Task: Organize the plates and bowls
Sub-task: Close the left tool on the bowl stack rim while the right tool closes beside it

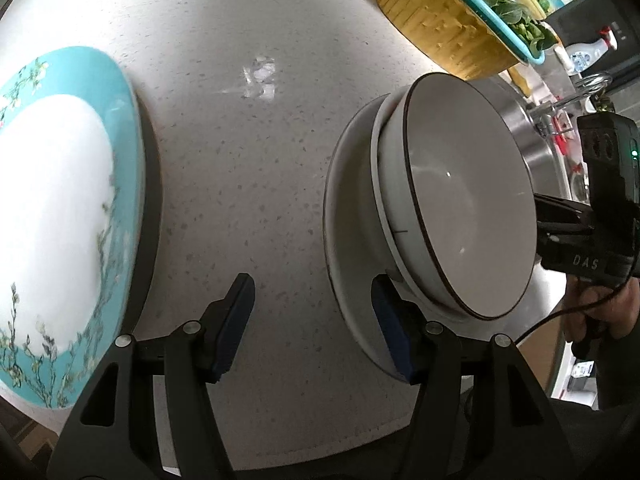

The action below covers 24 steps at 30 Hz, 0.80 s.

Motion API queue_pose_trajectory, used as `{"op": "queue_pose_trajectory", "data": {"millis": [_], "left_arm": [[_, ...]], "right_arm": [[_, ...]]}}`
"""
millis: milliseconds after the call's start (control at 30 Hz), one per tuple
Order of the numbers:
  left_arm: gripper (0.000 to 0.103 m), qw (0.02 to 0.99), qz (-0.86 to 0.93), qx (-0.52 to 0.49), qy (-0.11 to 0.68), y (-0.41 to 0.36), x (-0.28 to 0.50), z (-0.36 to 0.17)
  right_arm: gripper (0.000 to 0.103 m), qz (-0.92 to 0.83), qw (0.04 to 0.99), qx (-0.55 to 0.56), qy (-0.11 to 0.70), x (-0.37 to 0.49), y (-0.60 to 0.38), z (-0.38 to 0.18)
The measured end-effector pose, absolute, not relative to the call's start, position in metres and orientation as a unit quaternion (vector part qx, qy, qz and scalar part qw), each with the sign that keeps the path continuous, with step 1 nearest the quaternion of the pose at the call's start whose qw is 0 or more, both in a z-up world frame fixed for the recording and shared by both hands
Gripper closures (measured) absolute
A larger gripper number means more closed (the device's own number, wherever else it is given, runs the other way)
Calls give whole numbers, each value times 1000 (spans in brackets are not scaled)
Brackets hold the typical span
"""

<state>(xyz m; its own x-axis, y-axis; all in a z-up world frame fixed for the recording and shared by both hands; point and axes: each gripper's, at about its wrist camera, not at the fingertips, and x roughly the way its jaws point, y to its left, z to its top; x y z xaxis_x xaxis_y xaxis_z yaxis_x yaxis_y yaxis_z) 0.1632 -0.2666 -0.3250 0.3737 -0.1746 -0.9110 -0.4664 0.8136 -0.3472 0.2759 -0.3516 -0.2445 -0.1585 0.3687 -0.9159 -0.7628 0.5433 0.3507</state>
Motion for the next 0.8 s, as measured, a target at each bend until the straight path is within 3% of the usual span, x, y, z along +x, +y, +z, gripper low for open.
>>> {"op": "queue_pose_trajectory", "data": {"millis": [567,667,700,733,800], "left_arm": [[44,784,95,-262,555,-266,192,-324],[48,787,94,-265,550,-266,198,-323],[56,789,94,-266,545,-265,198,-323],[67,791,92,-267,543,-264,199,-322],[80,797,90,-266,534,-264,203,-318]], "right_arm": [[57,449,645,-146,601,277,-348,-251],[69,456,644,-142,598,276,-348,-250],[78,457,645,-144,595,274,-346,-249],[81,455,645,-148,596,272,-343,-249],[84,451,646,-150,597,273,-341,-250]]}}
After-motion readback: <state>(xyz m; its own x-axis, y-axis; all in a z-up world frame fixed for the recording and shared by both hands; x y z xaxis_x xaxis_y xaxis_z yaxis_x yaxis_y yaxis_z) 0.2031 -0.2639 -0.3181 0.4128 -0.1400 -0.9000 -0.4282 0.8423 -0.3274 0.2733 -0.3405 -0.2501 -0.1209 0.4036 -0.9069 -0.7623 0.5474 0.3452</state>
